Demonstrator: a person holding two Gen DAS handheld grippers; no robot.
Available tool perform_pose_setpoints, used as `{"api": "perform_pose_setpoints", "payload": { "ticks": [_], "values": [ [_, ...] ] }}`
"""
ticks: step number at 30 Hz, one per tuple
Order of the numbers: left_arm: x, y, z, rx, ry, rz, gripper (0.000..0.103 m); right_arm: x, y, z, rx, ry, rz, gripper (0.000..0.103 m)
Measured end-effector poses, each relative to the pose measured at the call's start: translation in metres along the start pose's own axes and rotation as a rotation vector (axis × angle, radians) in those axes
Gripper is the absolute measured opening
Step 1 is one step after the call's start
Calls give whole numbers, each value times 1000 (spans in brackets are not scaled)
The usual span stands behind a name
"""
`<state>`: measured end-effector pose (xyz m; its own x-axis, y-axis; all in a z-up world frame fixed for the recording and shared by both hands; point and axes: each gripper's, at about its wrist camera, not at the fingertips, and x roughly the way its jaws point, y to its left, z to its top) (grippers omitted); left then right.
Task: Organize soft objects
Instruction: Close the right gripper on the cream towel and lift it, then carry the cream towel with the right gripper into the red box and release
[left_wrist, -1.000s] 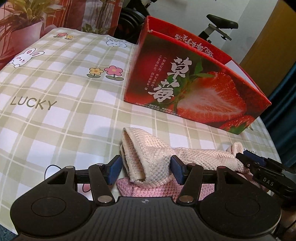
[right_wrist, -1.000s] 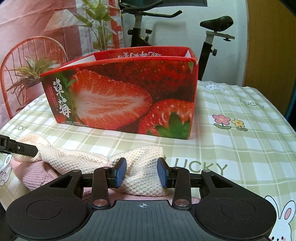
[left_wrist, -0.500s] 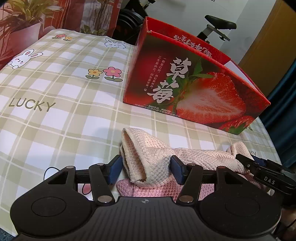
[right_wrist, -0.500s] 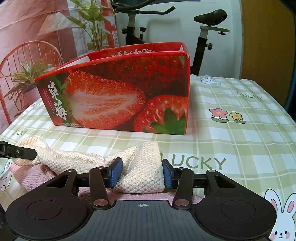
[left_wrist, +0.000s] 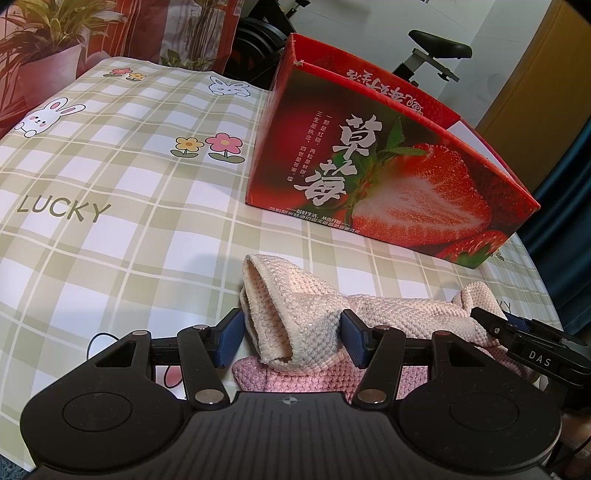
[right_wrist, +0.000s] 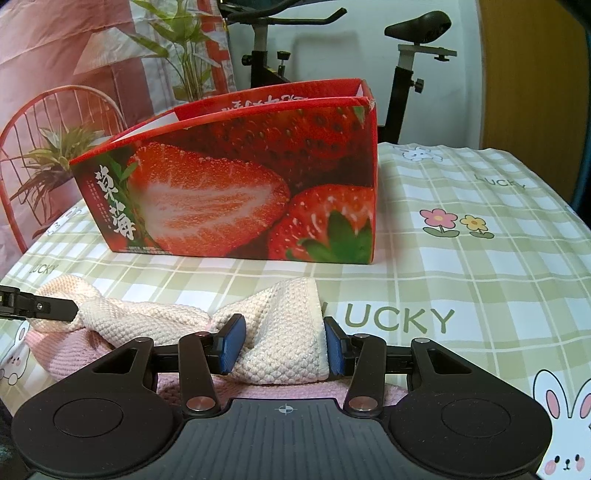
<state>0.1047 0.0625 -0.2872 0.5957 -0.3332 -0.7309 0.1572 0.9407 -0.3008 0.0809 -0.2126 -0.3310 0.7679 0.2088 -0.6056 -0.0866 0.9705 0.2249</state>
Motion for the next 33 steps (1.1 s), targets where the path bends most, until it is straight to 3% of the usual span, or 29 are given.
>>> {"api": "perform_pose_setpoints", "payload": {
  "ticks": [11, 12, 13, 14, 20, 33],
  "values": [
    [0, 0, 0, -5, 0, -3, 59, 0, 2, -1, 6, 2, 5, 41],
    [0, 1, 0, -9, -2, -2, 58, 0, 2, -1, 6, 3, 8, 39],
    [-1, 2, 0, -14, -2, -10, 45, 0, 3, 0, 8, 6, 14, 38],
    [-1, 2, 1, -26, -1, -39, 40, -1, 4, 0, 8, 8, 19, 35],
    [-12, -13, 4, 44, -59, -31, 30, -8, 11, 4, -14, 5, 58, 24],
    [-52, -26, 27, 97, -219, -41, 26, -53, 21, 49, -77, -160, 125, 20]
  ]
}}
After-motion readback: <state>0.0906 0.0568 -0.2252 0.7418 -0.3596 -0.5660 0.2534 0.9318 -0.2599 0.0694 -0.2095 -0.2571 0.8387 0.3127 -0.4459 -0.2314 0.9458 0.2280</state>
